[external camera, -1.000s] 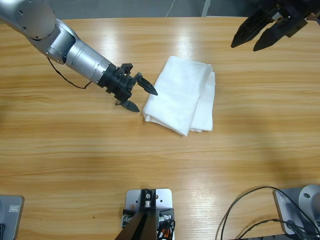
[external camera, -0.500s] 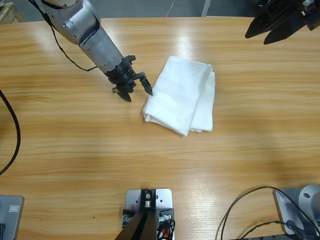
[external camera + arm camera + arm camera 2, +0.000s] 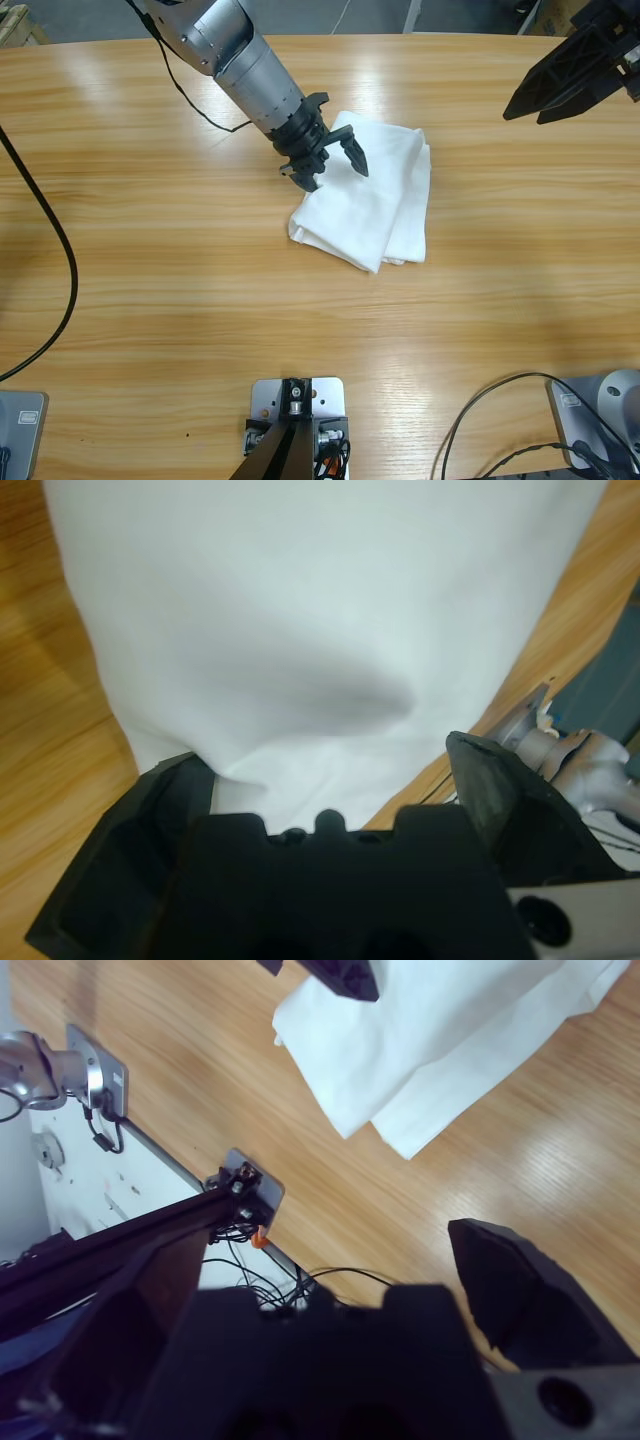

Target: Fold clothes

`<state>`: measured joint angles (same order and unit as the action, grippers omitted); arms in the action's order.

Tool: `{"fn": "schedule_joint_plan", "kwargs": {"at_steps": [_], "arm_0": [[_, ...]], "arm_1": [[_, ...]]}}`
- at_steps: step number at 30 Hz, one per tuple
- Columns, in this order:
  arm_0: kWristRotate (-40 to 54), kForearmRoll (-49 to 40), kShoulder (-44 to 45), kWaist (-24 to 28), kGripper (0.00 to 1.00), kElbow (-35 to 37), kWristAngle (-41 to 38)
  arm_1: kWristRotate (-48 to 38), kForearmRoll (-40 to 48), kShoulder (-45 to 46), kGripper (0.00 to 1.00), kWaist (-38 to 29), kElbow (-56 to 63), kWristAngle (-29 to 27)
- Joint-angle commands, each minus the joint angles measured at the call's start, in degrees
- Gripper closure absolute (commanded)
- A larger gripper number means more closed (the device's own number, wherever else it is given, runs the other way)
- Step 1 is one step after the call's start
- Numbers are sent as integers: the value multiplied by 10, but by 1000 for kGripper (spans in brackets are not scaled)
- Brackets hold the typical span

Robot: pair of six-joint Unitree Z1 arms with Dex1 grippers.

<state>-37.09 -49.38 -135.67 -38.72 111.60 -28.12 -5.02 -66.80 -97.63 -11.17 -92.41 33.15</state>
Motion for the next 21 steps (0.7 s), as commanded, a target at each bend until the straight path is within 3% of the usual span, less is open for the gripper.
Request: {"fn": "schedule_joint_plan", "kwargs": {"at_steps": [1, 6, 13, 21], "arm_0": [[-12, -80, -21, -4, 46, 10, 63], [11, -104, -12, -4, 41, 21, 84], [24, -177, -101, -4, 41, 142, 67], [20, -256, -143, -4, 55, 214, 68]], "arm_1": [[13, 6, 18, 0, -7, 34, 10], [16, 13, 11, 0, -7, 37, 14], [24, 12, 19, 0, -3, 47, 15], [26, 11, 25, 0, 2, 47, 17]]}}
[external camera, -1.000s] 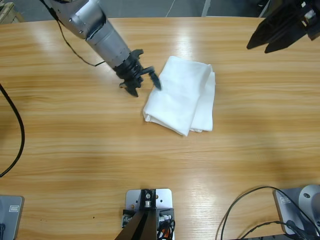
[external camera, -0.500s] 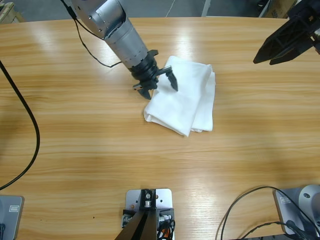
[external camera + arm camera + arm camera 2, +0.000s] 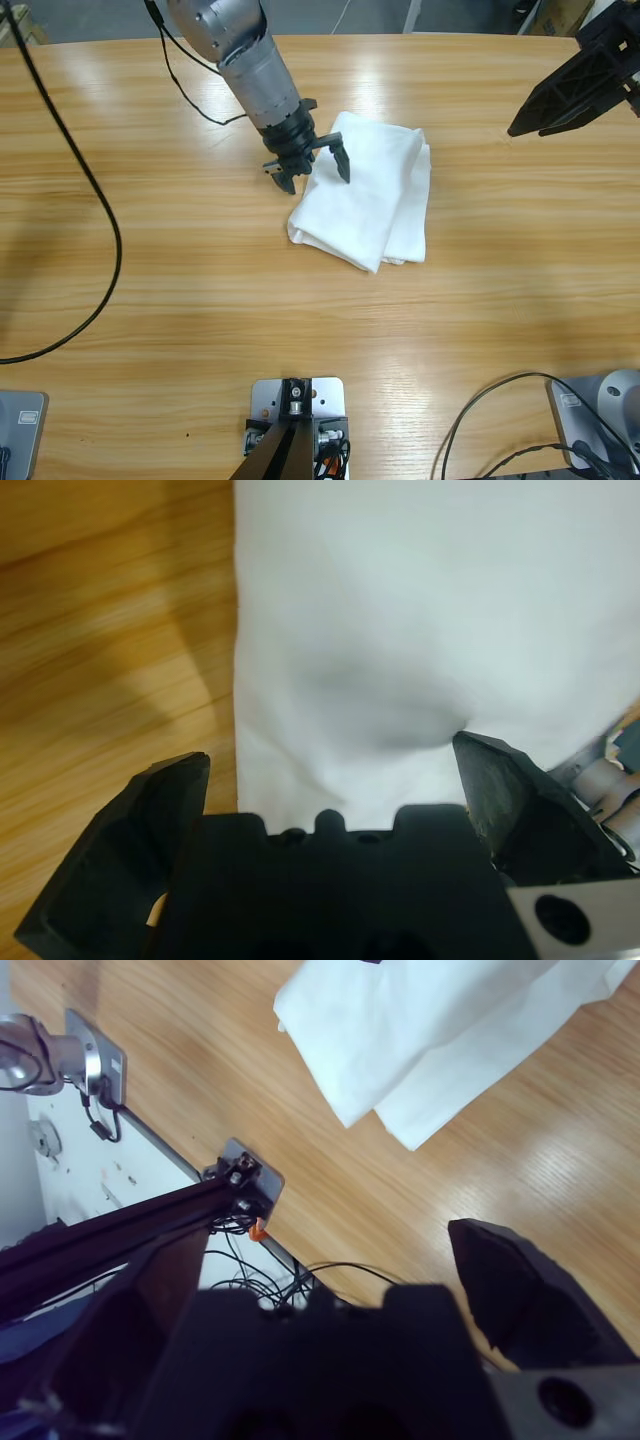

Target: Fold clothes

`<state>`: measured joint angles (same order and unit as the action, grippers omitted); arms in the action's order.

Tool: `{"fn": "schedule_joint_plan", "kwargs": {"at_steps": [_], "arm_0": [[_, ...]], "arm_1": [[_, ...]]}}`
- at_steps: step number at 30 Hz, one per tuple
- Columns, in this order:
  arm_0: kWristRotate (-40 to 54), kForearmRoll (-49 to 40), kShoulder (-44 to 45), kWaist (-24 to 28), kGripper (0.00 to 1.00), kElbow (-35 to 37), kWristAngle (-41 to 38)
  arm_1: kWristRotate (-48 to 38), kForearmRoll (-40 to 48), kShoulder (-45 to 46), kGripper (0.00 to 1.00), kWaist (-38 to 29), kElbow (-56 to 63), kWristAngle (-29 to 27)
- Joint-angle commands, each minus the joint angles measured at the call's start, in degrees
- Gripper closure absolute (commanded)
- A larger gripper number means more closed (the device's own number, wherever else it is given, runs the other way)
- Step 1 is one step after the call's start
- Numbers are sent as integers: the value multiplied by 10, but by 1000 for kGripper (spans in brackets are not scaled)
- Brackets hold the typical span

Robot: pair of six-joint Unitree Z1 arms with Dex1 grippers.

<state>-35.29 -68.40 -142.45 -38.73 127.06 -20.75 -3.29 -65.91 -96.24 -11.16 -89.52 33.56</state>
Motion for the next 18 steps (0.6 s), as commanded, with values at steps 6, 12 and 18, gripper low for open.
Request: {"fn": "schedule_joint_plan", "kwargs": {"at_steps": [6, 12, 18], "arm_0": [[19, -140, -124, -8, 513, 160, -34], [25, -169, -138, -9, 558, 189, -41], [35, -178, -140, -10, 1000, 193, -43]], "arm_1": [[10, 3, 17, 0, 5, 17, 13], [11, -1, 28, 0, 11, 17, 18], [12, -6, 40, 0, 15, 16, 19]]}}
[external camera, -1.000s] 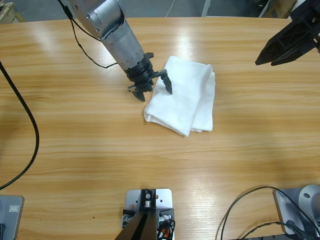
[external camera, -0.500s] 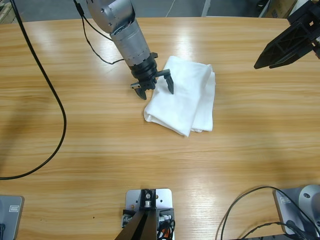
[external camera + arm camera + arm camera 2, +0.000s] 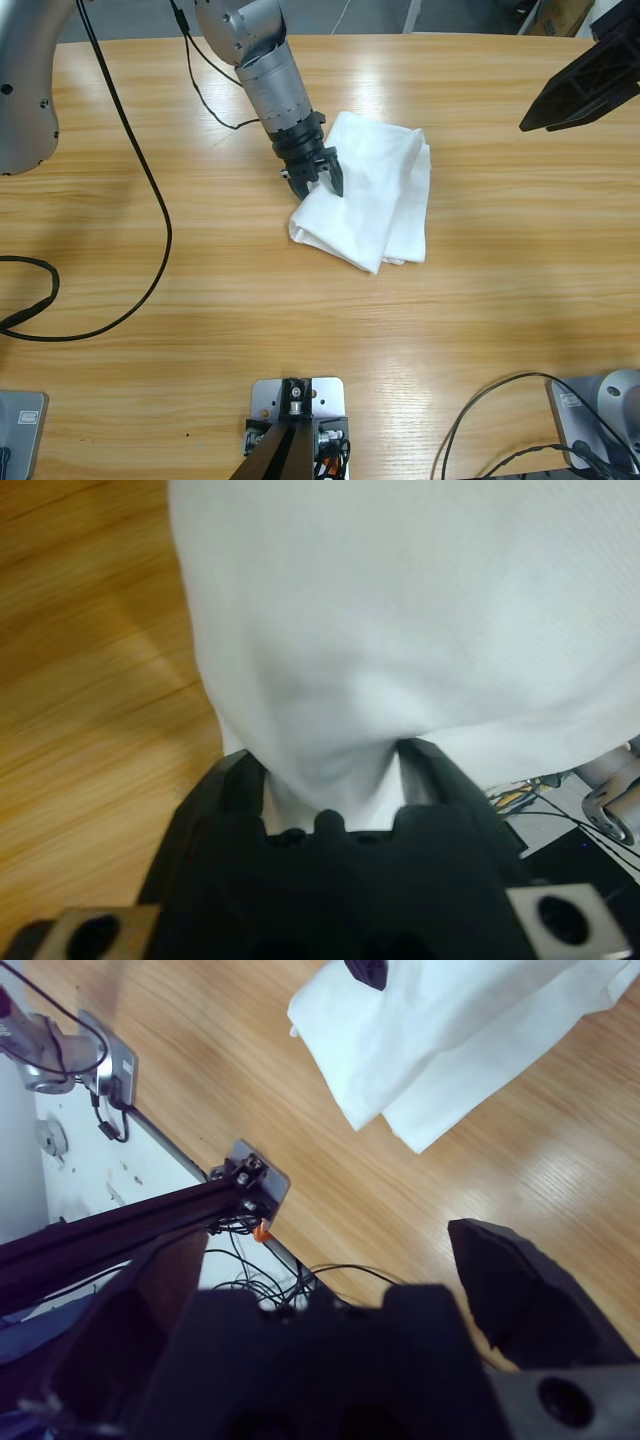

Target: Fold clothes

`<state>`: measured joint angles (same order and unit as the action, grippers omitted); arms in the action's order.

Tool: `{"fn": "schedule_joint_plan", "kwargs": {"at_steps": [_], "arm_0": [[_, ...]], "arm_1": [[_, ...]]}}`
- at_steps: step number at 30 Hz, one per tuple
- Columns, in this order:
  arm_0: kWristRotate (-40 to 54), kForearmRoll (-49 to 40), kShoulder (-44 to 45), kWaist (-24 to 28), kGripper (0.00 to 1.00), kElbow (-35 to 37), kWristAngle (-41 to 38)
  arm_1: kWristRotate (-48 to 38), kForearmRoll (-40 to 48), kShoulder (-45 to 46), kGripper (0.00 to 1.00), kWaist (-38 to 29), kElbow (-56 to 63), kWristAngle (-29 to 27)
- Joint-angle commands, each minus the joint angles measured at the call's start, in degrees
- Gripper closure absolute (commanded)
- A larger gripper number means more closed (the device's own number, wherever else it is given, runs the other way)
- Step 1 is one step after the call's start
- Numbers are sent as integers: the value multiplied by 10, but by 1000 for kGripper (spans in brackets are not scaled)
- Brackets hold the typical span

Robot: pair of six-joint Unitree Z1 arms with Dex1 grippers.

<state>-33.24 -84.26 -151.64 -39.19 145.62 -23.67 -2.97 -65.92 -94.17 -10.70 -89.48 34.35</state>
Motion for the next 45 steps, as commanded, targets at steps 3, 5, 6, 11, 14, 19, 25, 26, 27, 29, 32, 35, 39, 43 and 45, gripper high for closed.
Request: {"fn": "schedule_joint_plan", "kwargs": {"at_steps": [3, 5, 6, 11, 14, 19, 25, 26, 27, 29, 32, 35, 39, 43, 45], "arm_0": [[19, -21, -49, -5, 1000, 8, -16], [20, -23, -50, -5, 1000, 9, -16], [21, -23, -50, -5, 1000, 10, -16], [27, -32, -51, -5, 1000, 12, -15], [30, -43, -51, -5, 1000, 11, -7], [33, -66, -51, -5, 1000, 10, 15], [33, -86, -50, 2, 1000, 6, 33], [33, -89, -49, 4, 1000, 6, 38], [33, -92, -47, 8, 1000, 6, 43], [33, -97, -43, 16, 1000, 6, 49], [34, -107, -33, 24, 1000, 7, 68], [37, -108, -23, 25, 1000, 2, 82], [37, -108, -11, 29, 1000, -10, 95], [45, -108, 13, 45, 1000, -24, 118], [50, -108, 26, 52, 1000, -32, 129]], "arm_1": [[9, -6, 22, 0, 11, 16, 11], [9, -7, 22, 4, 11, 15, 11], [9, -7, 22, 4, 11, 14, 11], [9, -10, 23, 4, 13, 7, 11], [9, -10, 22, 4, 14, 5, 12], [9, -11, 20, 4, 15, 1, 12], [9, -10, 17, 4, 15, -1, 14], [9, -10, 17, 4, 15, -1, 14], [9, -10, 16, 4, 15, -1, 14], [9, -9, 14, 4, 15, -1, 14], [9, -6, 10, 4, 15, -2, 16], [9, -2, 4, 4, 15, -4, 20], [9, -2, -1, 4, 15, -9, 22], [9, 1, -6, 4, 15, -11, 23], [9, 4, -10, 4, 15, -14, 28]]}}
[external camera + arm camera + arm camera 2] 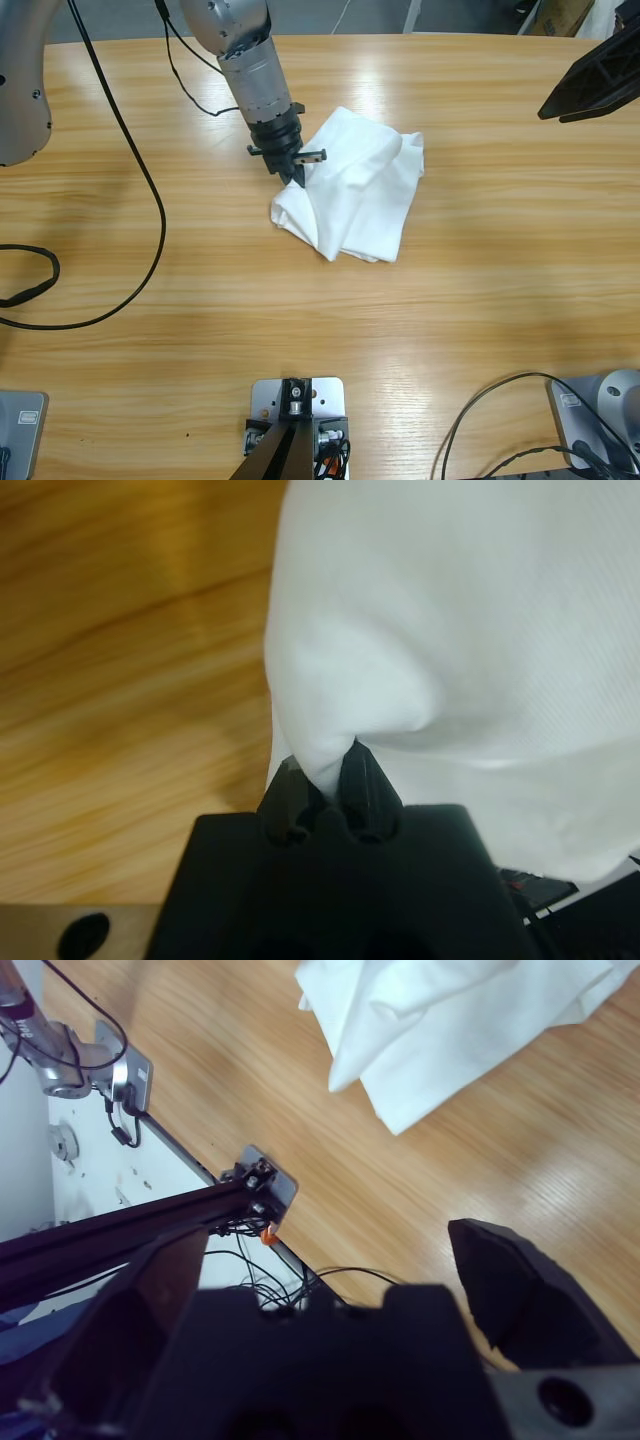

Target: Fold clothes

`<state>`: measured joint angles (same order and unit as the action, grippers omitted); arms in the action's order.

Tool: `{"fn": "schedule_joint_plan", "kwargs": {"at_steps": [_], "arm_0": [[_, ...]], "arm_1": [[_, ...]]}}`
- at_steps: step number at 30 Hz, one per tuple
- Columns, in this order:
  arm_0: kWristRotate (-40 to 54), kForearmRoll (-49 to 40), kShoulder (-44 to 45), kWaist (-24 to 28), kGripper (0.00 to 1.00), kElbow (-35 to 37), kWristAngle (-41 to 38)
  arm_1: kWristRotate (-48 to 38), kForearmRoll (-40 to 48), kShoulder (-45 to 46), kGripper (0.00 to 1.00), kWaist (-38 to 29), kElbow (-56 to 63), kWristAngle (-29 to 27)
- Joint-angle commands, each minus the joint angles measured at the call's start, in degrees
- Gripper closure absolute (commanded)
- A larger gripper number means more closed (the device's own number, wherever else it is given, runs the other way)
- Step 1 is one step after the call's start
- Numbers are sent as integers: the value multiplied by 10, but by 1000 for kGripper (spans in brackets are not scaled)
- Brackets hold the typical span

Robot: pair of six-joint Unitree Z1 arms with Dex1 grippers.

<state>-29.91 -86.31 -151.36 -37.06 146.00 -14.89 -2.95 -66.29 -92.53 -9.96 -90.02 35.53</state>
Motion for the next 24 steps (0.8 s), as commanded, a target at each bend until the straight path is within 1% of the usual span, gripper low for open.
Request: {"fn": "schedule_joint_plan", "kwargs": {"at_steps": [1, 9, 19, 24], "arm_0": [[20, -88, 28, 35, 1000, -43, 45], [39, -88, 62, 61, 1000, -111, 79], [56, -86, 110, 142, 1000, -175, 109], [67, -68, 123, 177, 1000, -235, 123]], "arm_1": [[9, 9, -28, 4, 7, -10, 17], [11, 16, -30, 4, 7, -5, 24], [12, 19, -32, 4, 7, -6, 33], [12, 19, -32, 4, 7, -6, 36]]}}
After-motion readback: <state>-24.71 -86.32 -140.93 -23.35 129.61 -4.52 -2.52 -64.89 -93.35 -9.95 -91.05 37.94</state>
